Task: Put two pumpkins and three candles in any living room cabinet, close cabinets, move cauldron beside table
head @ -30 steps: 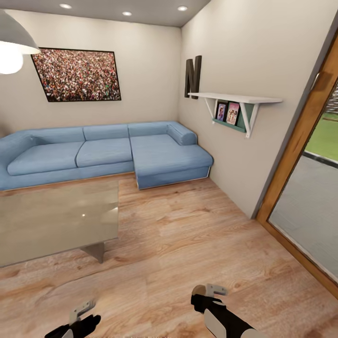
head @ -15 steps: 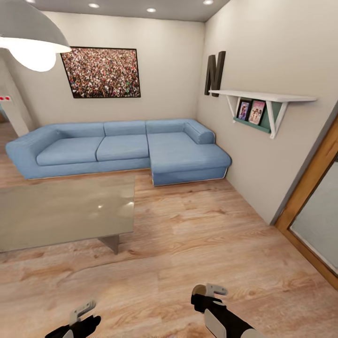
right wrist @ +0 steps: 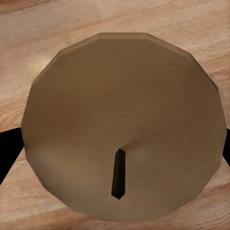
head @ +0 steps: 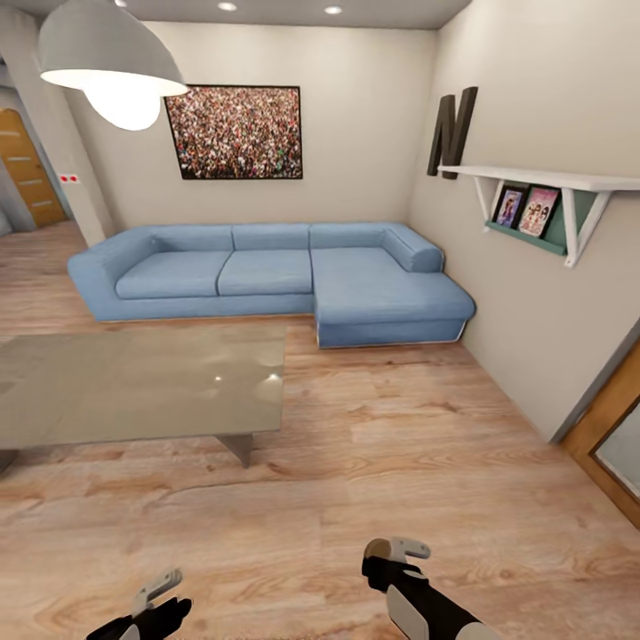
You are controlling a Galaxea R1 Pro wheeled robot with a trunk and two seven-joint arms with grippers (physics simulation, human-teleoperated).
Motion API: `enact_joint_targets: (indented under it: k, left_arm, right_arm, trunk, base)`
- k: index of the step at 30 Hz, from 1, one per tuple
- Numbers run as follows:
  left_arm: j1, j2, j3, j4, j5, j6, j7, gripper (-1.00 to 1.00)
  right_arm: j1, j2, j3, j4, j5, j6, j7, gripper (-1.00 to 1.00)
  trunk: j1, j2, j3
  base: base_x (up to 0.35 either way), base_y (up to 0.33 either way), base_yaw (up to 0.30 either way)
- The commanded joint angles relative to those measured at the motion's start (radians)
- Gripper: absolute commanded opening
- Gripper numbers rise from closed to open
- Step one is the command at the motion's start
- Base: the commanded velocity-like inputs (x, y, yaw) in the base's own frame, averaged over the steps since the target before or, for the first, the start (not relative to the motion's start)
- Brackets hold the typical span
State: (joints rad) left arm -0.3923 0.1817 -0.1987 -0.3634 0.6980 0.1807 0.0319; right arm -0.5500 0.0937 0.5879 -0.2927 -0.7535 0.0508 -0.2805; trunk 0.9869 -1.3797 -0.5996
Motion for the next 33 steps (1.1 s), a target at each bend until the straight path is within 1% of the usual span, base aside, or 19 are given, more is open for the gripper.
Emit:
enact_joint_targets:
  k: [1, 25, 33]
  left_arm:
    - [0.000, 0.001, -0.006, -0.002, 0.008, 0.003, 0.003, 1.00]
    - [0.000, -0.001, -0.016, -0.002, 0.008, 0.003, 0.003, 1.00]
    - [0.000, -0.001, -0.028, -0.002, 0.008, 0.003, 0.003, 1.00]
  right_arm:
    - [-0.001, -0.001, 0.009, -0.003, -0.004, 0.004, -0.008, -1.00]
    - [-0.001, 0.000, 0.009, 0.000, -0.003, 0.002, -0.010, -1.00]
    - [-0.001, -0.001, 0.009, 0.000, -0.003, 0.003, -0.010, -1.00]
  trunk:
    - [0.000, -0.001, -0.002]
    - [0.000, -0.001, -0.025]
    - [0.000, -0.001, -0.032]
  base:
    - [0.000, 0.000, 0.243]
    - [0.000, 0.000, 0.243]
    - [0.000, 0.000, 0.243]
